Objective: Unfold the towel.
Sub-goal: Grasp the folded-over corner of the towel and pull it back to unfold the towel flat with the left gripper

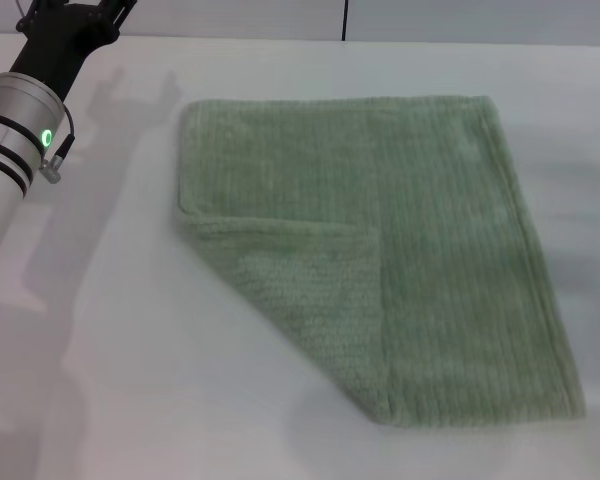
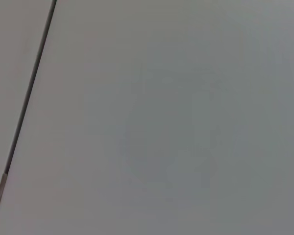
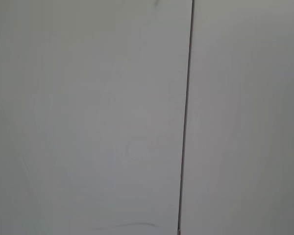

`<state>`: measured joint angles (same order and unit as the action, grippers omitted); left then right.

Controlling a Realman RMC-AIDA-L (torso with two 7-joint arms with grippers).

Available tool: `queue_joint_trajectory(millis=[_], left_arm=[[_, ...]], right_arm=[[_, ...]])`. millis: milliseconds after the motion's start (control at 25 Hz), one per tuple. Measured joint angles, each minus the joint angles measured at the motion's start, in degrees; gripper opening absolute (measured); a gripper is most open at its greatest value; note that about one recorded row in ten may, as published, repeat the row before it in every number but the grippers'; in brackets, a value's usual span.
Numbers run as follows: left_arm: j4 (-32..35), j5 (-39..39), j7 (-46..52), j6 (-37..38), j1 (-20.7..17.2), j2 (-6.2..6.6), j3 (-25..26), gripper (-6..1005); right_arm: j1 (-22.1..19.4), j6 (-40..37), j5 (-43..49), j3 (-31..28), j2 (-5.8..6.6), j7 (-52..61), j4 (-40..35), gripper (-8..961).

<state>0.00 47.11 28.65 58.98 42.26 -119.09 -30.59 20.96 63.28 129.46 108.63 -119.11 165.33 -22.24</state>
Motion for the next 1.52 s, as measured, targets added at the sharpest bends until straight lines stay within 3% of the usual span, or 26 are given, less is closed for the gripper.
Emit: queue_joint_trajectory(millis=[1160,1520], left_arm=[[-0.2,0.0,0.0,1.3,-0.5,0.0,0.0,801],[-0.3,0.0,0.0,1.3,-0.7,0.0,0.0,800]], right_arm=[[-0.1,0.0,0.0,0.1,-0.16,0.0,0.0,615],[0.0,-2.6,0.1,3.2,-0.12,-0.3,-1.9,601]])
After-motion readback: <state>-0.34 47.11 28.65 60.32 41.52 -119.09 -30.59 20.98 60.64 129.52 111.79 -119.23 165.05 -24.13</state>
